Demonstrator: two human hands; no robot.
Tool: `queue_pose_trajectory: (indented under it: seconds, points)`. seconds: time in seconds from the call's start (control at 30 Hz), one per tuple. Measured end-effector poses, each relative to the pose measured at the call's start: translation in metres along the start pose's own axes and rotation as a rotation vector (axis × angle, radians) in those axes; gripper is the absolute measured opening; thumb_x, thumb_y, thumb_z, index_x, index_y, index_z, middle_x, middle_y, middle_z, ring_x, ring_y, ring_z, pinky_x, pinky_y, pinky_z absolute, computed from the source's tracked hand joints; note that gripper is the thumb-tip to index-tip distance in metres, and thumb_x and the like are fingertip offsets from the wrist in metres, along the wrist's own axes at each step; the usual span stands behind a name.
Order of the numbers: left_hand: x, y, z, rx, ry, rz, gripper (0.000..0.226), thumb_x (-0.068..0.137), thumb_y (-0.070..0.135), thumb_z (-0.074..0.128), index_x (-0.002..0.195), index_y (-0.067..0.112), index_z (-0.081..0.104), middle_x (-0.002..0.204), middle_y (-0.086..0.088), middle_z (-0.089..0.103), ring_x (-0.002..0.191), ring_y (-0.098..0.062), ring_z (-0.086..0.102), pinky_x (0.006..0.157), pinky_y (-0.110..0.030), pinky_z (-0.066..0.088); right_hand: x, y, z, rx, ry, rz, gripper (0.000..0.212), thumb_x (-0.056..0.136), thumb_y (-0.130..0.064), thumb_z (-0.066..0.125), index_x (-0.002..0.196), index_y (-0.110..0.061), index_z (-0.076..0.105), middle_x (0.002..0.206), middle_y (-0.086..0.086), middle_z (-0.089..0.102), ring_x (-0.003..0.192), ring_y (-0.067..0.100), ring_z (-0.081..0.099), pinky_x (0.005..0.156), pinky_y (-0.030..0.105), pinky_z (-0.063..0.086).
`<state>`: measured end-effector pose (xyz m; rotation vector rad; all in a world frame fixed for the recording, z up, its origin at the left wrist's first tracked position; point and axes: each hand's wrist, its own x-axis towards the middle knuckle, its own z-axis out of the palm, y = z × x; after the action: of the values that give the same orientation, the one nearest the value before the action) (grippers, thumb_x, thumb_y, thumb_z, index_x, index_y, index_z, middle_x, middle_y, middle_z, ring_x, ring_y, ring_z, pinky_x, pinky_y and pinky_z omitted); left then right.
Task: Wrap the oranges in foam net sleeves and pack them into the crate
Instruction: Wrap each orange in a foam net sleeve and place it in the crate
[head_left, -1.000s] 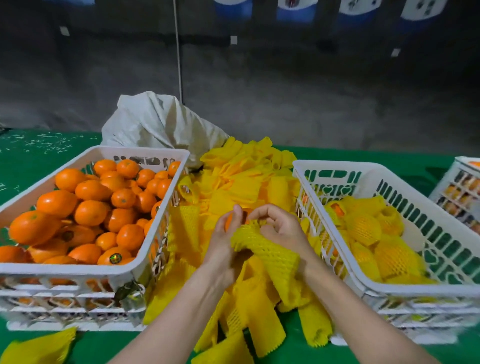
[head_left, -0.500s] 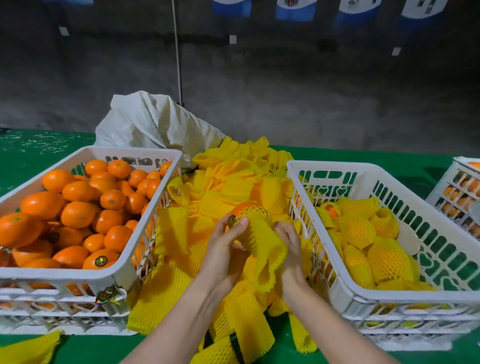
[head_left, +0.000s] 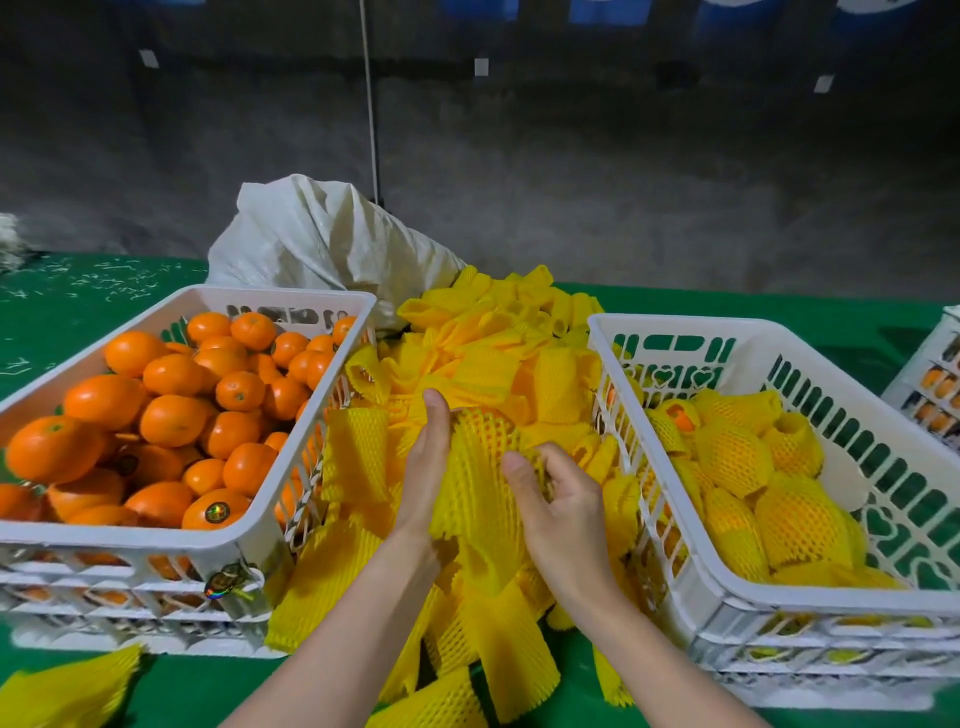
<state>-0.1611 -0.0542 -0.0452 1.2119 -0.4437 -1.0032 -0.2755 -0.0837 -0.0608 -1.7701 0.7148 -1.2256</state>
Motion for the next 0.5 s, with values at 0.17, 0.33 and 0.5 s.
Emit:
queue_pose_trajectory:
  seconds: [0.17, 0.33, 0.5]
  points:
    - [-0.009, -0.001, 0.004, -0.3, -0.158, -0.236, 0.072, 0.064, 0.066, 0.054, 0.103, 0.008, 0.073, 0.105, -0.016, 0.071, 0.094, -0.03, 0.07, 0.074, -0.042, 0.058, 0.031, -0.001, -0.006, 0.276, 0.133, 0.19, 0.039, 0.092, -0.029, 0.051, 0.061, -0.016, 0.031, 0.056, -0.007, 0.027, 0.052, 0.005, 0.026, 0.049, 0.021, 0.022]
    - [-0.004, 0.0, 0.001, -0.404, -0.324, -0.387, 0.071, 0.055, 0.062, 0.062, 0.084, -0.001, 0.077, 0.104, -0.021, 0.07, 0.088, -0.033, 0.071, 0.073, -0.044, 0.059, 0.036, 0.008, -0.002, 0.303, 0.101, 0.296, 0.038, 0.091, -0.032, 0.053, 0.065, -0.008, 0.041, 0.061, 0.01, 0.032, 0.057, 0.017, 0.034, 0.051, 0.026, 0.029]
    - [-0.002, 0.003, 0.003, -0.408, -0.337, -0.371, 0.063, 0.059, 0.053, 0.067, 0.087, -0.003, 0.076, 0.1, -0.021, 0.071, 0.083, -0.033, 0.072, 0.074, -0.044, 0.056, 0.04, 0.008, -0.001, 0.288, 0.053, 0.355, 0.033, 0.092, -0.028, 0.053, 0.068, -0.007, 0.045, 0.062, 0.008, 0.037, 0.061, 0.015, 0.038, 0.053, 0.024, 0.033]
